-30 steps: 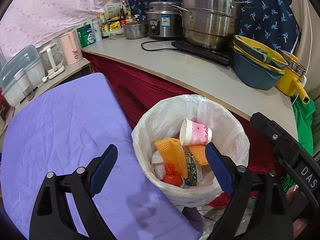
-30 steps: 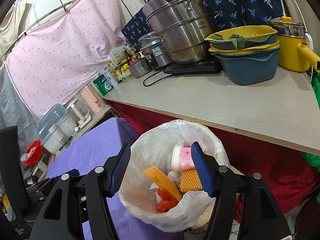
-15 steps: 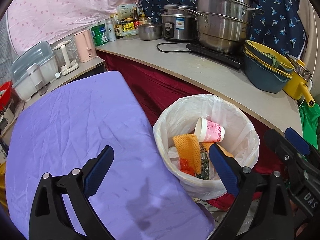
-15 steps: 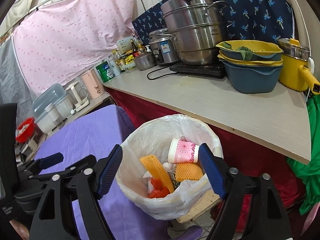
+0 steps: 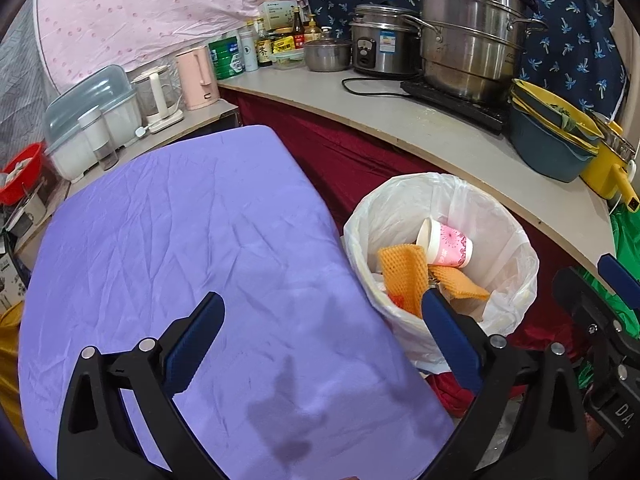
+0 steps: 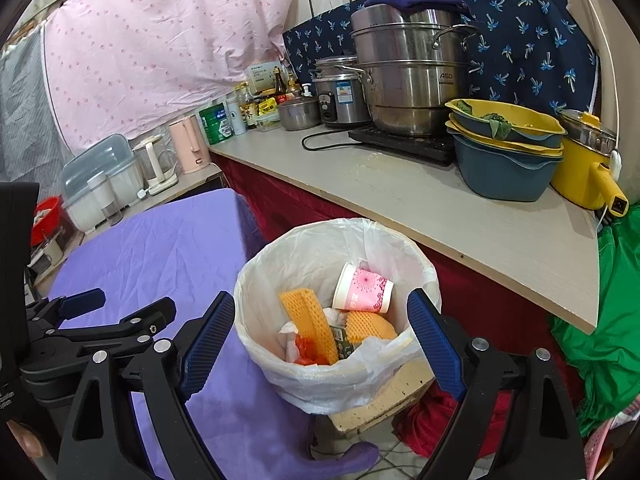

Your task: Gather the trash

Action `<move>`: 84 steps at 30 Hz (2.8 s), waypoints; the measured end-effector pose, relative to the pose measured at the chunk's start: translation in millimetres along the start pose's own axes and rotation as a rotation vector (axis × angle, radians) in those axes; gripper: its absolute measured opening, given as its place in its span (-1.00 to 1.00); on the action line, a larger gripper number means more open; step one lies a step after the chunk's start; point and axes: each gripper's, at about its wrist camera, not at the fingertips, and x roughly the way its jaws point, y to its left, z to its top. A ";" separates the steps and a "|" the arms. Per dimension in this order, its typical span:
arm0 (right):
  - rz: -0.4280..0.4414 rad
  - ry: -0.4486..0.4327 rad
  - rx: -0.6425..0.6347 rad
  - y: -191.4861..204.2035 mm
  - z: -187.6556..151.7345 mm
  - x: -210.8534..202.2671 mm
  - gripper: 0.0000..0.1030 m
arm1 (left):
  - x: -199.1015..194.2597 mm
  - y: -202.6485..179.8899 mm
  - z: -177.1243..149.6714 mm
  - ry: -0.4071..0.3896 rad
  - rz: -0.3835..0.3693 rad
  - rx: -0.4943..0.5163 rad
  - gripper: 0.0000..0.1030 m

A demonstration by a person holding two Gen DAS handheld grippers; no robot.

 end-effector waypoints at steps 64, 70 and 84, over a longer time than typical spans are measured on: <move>-0.112 0.079 -0.072 -3.1 -10.0 -6.4 0.87 | -10.4 -14.1 -12.9 0.046 0.031 0.021 0.84; -0.127 0.080 -0.078 -0.9 -13.2 -5.1 0.87 | -10.0 -12.2 -13.5 0.046 0.033 0.017 0.84; -0.128 0.083 -0.084 1.8 -14.0 -6.0 0.87 | -9.9 -9.5 -14.7 0.044 0.043 0.013 0.84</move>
